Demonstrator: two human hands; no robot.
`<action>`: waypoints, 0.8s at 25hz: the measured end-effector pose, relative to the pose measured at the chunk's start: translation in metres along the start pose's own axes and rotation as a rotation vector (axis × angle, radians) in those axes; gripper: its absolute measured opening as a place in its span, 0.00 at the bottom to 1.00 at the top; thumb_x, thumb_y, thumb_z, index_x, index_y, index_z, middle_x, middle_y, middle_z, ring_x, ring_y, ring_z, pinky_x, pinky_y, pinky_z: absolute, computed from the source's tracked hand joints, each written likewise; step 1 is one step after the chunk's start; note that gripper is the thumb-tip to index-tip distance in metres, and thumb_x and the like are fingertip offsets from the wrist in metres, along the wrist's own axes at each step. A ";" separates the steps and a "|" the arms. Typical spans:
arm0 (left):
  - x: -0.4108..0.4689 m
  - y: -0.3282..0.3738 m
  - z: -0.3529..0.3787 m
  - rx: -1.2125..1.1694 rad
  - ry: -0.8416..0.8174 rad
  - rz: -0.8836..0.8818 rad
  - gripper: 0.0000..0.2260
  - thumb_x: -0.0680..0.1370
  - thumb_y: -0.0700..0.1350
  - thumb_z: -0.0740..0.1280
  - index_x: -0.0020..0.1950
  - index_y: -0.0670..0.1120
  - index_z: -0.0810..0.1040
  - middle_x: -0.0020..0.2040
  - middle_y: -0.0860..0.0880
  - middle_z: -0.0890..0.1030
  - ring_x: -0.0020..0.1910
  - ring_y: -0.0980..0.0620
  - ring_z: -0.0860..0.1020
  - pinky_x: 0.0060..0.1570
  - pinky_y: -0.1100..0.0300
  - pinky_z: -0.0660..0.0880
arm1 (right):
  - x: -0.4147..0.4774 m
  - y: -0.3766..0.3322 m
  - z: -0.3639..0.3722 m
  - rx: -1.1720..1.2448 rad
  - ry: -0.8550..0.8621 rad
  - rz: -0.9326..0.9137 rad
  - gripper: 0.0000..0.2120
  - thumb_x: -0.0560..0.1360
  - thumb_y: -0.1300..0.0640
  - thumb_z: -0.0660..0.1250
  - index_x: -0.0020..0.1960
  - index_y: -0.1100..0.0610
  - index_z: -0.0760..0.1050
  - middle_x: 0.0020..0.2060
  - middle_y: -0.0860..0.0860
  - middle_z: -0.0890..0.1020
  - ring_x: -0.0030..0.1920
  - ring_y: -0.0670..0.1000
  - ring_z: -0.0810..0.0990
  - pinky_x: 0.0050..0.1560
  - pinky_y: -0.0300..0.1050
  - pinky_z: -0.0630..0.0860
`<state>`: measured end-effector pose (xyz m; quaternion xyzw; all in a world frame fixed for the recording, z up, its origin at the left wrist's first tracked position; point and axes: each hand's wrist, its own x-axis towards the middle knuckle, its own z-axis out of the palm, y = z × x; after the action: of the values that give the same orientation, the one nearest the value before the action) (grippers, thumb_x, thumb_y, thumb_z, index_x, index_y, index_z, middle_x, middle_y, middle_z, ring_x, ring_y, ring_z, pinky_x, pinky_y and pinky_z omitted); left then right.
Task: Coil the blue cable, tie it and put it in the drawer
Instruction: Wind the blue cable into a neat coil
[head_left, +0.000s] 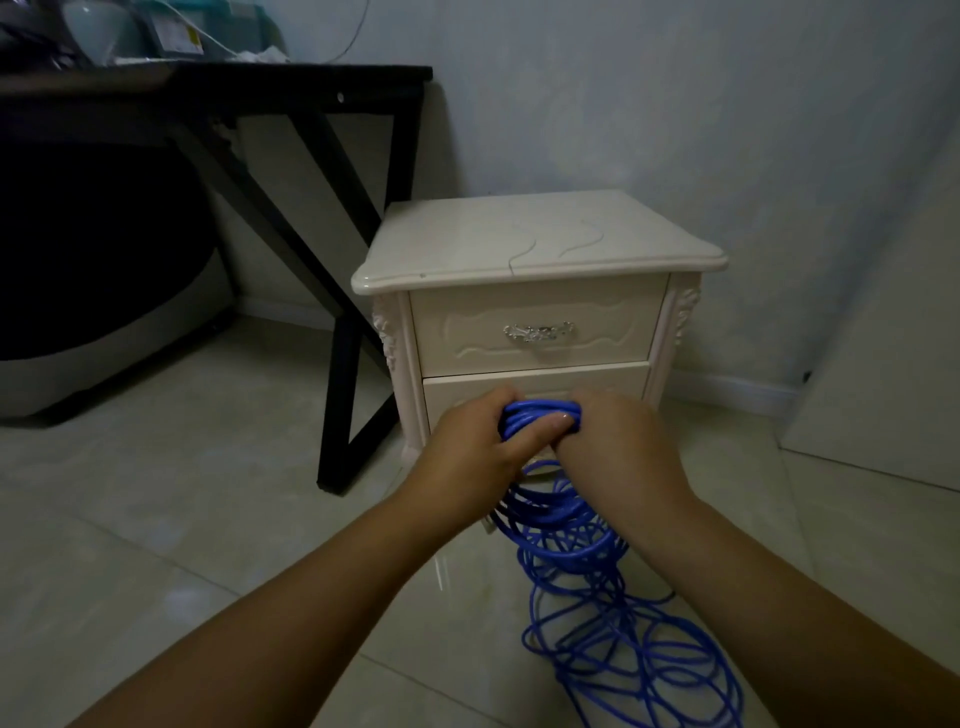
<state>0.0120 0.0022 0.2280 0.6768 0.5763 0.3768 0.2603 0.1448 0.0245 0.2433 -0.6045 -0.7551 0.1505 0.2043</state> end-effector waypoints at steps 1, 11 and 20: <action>0.001 0.000 0.000 0.006 0.017 0.018 0.10 0.76 0.57 0.65 0.46 0.51 0.75 0.36 0.52 0.78 0.31 0.58 0.77 0.36 0.60 0.79 | -0.002 0.000 0.003 0.062 0.059 -0.020 0.04 0.75 0.59 0.62 0.42 0.55 0.73 0.34 0.50 0.75 0.37 0.52 0.75 0.37 0.44 0.69; 0.007 0.001 0.004 -0.693 0.427 -0.276 0.14 0.79 0.55 0.63 0.44 0.46 0.77 0.24 0.52 0.66 0.21 0.56 0.68 0.27 0.60 0.73 | -0.012 -0.001 0.032 1.392 -0.138 0.269 0.03 0.76 0.61 0.68 0.43 0.57 0.77 0.31 0.53 0.79 0.41 0.56 0.81 0.59 0.63 0.75; 0.001 0.000 -0.005 -0.618 0.046 -0.234 0.09 0.77 0.50 0.68 0.52 0.45 0.77 0.34 0.48 0.77 0.34 0.51 0.79 0.42 0.50 0.80 | 0.001 0.009 0.014 0.980 0.061 0.297 0.11 0.77 0.56 0.66 0.36 0.59 0.73 0.19 0.49 0.73 0.26 0.53 0.80 0.38 0.51 0.81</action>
<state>0.0076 0.0024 0.2313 0.4863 0.5142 0.5168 0.4817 0.1458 0.0283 0.2268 -0.5427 -0.4953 0.4966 0.4621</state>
